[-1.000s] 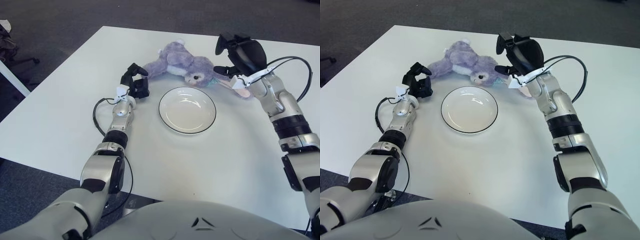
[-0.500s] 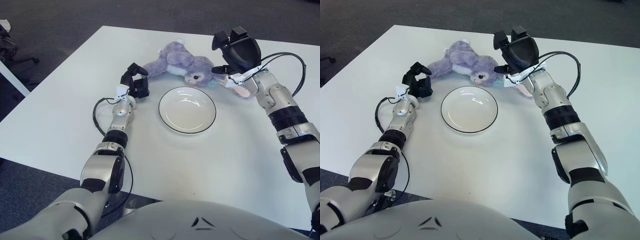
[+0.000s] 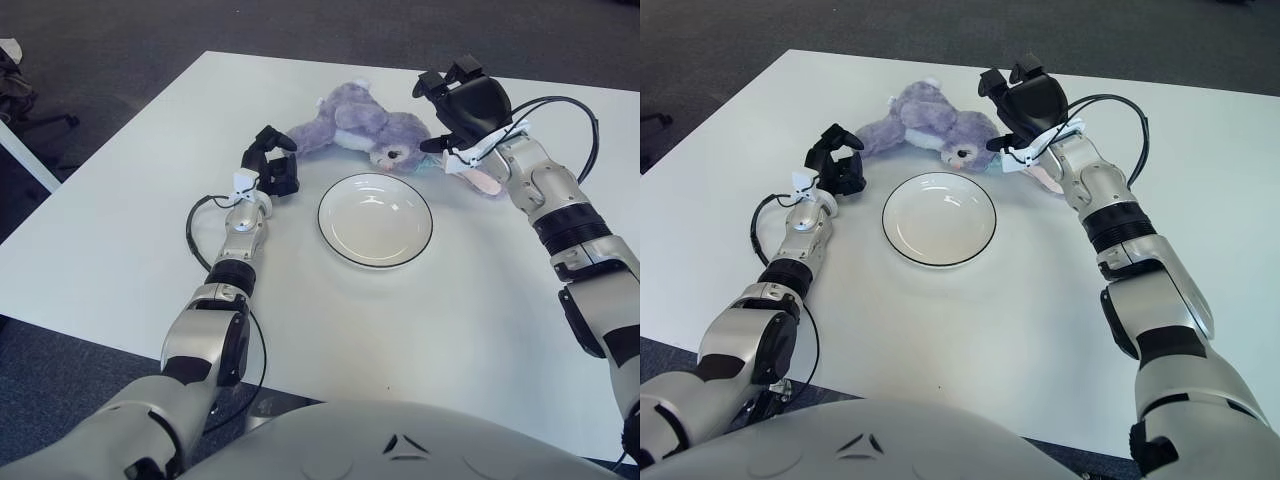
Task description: Put the doll into the plate.
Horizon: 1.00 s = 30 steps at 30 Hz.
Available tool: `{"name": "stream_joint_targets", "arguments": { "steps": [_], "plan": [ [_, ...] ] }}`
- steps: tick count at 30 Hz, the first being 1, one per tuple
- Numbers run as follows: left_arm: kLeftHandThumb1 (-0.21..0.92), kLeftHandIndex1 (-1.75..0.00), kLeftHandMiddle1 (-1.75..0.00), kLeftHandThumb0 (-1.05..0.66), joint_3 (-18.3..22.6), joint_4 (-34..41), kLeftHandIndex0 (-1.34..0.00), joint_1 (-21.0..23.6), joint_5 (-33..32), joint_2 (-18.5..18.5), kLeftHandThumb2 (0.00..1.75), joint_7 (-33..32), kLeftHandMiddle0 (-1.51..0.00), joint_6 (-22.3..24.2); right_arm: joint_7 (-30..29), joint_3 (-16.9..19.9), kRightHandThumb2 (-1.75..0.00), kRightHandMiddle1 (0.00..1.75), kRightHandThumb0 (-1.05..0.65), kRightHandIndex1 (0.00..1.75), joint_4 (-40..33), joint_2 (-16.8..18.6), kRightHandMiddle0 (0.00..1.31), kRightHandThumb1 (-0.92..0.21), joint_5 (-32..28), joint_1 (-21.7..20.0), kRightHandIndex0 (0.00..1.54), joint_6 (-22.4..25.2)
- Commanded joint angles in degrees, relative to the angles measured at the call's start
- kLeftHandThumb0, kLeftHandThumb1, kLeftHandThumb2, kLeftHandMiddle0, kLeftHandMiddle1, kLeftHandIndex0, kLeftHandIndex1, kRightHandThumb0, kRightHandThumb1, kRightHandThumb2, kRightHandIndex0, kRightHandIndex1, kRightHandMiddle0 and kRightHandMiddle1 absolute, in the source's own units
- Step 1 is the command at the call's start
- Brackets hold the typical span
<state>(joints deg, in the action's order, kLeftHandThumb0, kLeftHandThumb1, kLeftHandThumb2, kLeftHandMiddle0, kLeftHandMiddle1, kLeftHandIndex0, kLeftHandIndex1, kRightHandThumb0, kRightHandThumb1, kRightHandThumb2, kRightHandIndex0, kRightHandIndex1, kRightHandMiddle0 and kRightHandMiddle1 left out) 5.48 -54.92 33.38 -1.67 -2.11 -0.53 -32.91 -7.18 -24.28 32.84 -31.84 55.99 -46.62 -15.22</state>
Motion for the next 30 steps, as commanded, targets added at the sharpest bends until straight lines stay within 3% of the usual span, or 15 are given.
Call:
{"name": "stream_joint_targets", "arguments": {
  "steps": [1, 4, 9, 16, 30],
  "plan": [
    [0.41, -1.75, -1.75, -0.45, -0.82, -4.72, -0.53, -7.48, 1.30, 1.27, 1.20, 0.01, -1.26, -0.77, 5.33, -0.66, -0.60, 0.65, -0.85, 0.32, 0.20, 0.77, 0.00, -0.79, -1.93, -2.31, 0.00, 0.71],
    [0.41, -1.75, -1.75, -0.45, -0.85, -4.66, -0.54, -7.61, 1.32, 1.31, 1.20, 0.04, -1.26, -0.93, 8.32, -0.69, -0.56, 0.54, -0.88, 0.14, -0.32, 1.12, 0.00, -0.83, -2.77, -2.45, 0.00, 1.03],
    [0.41, -1.75, -1.75, -0.45, -0.84, -4.68, -0.54, -7.64, 1.27, 1.30, 1.20, 0.21, -1.26, -1.17, 12.45, -0.59, -0.51, 0.43, -0.92, 0.02, -1.41, 1.84, 0.00, -0.90, -3.88, -2.37, 0.00, 1.73],
    [0.41, -1.75, -1.75, -0.45, -0.92, -4.62, -0.54, -7.68, 1.38, 1.28, 1.21, 0.12, -1.26, -1.38, 18.94, -0.80, -0.62, 0.39, -1.02, 0.00, -4.28, 3.37, 0.00, -0.92, -6.11, -1.33, 0.00, 3.42],
    [0.41, -1.75, -1.75, -0.45, -0.96, -4.41, -0.54, -7.71, 1.55, 1.47, 1.20, -0.75, -1.25, -1.44, 20.85, -1.56, -0.72, 0.39, -1.05, 0.00, -4.74, 5.54, 0.00, -0.92, -6.84, -0.89, 0.00, 4.37]
  ]
}}
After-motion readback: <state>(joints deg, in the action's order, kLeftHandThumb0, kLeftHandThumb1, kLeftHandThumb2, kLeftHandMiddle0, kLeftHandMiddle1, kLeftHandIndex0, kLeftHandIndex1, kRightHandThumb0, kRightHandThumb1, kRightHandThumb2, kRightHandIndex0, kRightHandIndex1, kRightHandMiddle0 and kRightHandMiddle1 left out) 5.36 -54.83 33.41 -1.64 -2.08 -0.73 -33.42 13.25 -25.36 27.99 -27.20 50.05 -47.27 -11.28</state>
